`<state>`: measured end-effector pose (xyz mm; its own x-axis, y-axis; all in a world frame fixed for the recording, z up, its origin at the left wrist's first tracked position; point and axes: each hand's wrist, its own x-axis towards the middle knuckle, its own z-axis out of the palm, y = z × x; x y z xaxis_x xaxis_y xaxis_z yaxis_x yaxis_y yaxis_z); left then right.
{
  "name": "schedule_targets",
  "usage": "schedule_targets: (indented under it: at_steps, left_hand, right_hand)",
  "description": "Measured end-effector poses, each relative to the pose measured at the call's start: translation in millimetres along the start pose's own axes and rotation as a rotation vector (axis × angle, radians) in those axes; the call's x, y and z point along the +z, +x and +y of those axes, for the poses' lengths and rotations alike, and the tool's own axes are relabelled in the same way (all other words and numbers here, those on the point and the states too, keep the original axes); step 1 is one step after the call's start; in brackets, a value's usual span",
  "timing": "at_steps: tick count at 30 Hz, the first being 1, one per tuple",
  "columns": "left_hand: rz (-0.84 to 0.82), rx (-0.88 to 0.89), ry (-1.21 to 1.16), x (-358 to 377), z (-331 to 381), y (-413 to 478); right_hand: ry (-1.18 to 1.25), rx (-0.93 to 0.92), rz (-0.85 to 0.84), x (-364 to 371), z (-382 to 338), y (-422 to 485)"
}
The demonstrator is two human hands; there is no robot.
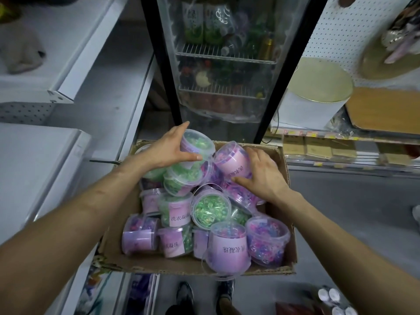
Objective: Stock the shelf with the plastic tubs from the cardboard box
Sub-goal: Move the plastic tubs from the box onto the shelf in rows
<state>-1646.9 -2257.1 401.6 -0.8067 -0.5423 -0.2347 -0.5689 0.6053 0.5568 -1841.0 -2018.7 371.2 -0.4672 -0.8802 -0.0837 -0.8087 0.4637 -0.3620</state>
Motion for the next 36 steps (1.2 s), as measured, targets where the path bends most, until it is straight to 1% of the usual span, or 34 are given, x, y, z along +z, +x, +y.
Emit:
schedule_targets:
  at_steps: [6, 9, 17, 21, 26, 30, 36]
  left_hand:
    - [0.017, -0.041, -0.072, 6, 0, 3]
    - [0.022, -0.062, -0.131, 10, 0, 5]
    - [0.052, -0.100, -0.222, 23, -2, 1]
    - [0.106, -0.118, -0.207, 26, 2, -4]
    - [0.213, -0.071, -0.216, 30, 6, -14]
    - [0.266, -0.086, -0.227, 34, 9, -26]
    - [0.347, -0.091, -0.235, 34, 14, -49]
  right_hand:
    - [0.016, -0.048, 0.006, 3, -22, 19]
    - [0.001, -0.035, -0.004, 2, -27, 24]
    - [-0.109, 0.002, 0.036, 6, -7, 7]
    - [-0.125, 0.017, 0.061, 14, -4, 3]
    - [-0.093, 0.071, 0.066, 18, 0, 3]
    - [-0.025, 0.065, 0.072, 19, 3, 2]
    - [0.132, 0.033, 0.137, 10, 0, -7]
